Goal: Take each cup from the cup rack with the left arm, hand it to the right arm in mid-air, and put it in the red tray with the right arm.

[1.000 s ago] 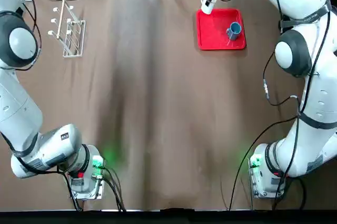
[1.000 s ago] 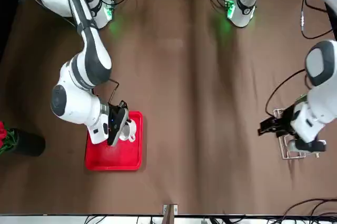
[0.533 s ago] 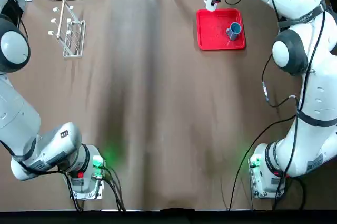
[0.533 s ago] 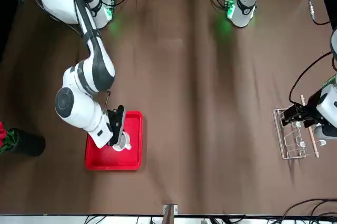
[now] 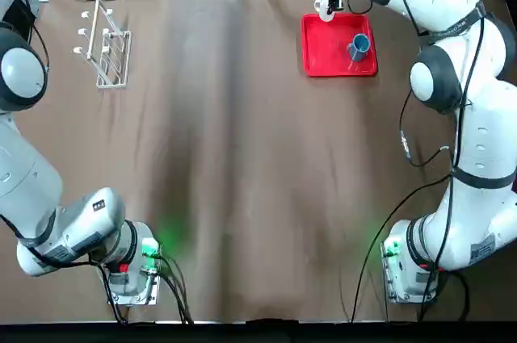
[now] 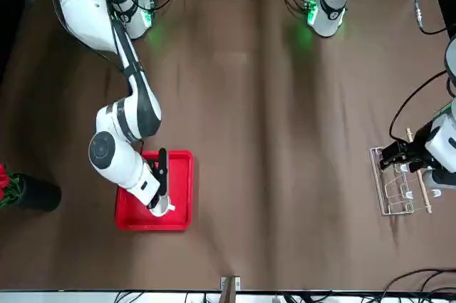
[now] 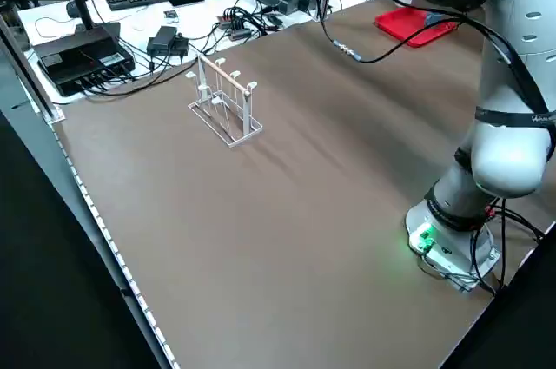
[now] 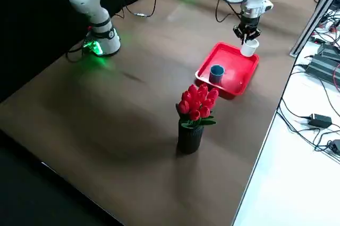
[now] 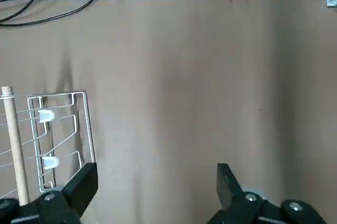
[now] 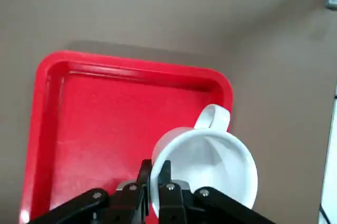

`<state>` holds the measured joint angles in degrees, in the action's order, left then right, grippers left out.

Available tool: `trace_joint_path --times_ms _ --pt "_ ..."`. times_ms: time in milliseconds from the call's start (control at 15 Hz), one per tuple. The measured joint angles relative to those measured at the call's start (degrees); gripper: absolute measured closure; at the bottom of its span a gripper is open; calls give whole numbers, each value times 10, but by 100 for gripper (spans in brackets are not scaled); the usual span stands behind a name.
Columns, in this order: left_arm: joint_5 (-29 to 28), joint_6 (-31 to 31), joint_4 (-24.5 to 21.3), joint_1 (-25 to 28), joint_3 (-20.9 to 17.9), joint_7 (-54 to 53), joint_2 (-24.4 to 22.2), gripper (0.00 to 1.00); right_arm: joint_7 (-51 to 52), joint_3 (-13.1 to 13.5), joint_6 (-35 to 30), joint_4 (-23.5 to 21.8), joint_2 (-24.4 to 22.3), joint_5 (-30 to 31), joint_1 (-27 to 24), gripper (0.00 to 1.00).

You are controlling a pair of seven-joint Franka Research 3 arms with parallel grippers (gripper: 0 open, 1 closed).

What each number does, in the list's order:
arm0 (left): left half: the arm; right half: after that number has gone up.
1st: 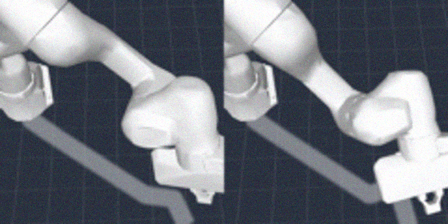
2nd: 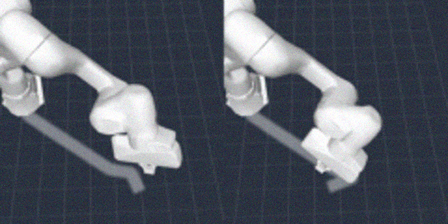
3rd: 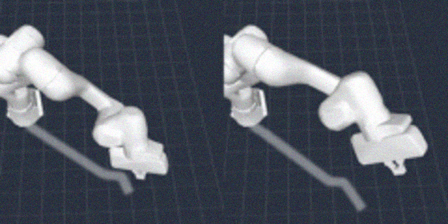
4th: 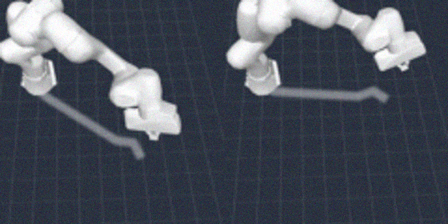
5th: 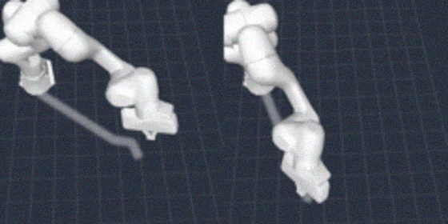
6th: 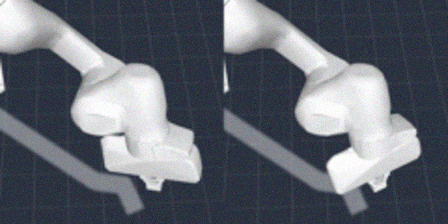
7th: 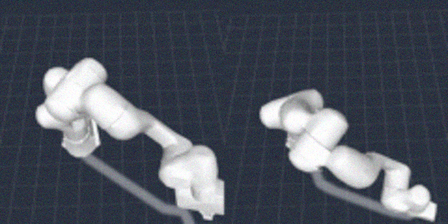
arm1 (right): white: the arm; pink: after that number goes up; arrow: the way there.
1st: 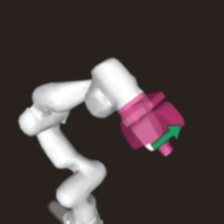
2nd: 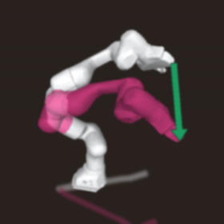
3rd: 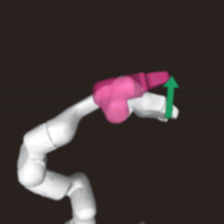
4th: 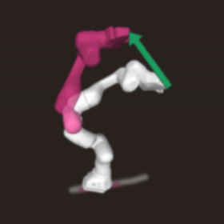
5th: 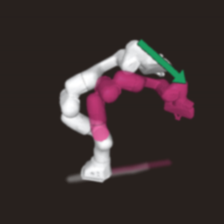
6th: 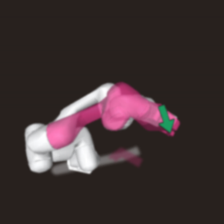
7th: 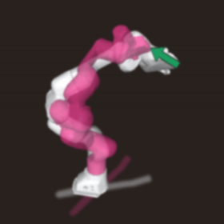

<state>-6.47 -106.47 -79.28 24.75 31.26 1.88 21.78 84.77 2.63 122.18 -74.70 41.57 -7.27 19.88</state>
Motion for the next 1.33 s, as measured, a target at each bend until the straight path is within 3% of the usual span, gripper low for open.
trace_joint_path --times_ms 467,867,1133,1267,1333 --pt "-1 2 0 1 -1 -1 0 0 90 -1 12 -30 13 -1 -16 91" --pt "-1 2 1 2 -3 -1 0 0 94 -5 13 -74 13 -3 -18 91" --pt "-1 2 2 3 -3 1 -10 0 95 -19 13 -83 13 -7 -22 86" --pt "-1 8 2 8 -4 1 -21 0 95 -27 13 -85 13 -13 -25 76" --pt "-1 11 2 9 -7 0 -27 0 95 -29 13 -85 13 -16 -25 76"
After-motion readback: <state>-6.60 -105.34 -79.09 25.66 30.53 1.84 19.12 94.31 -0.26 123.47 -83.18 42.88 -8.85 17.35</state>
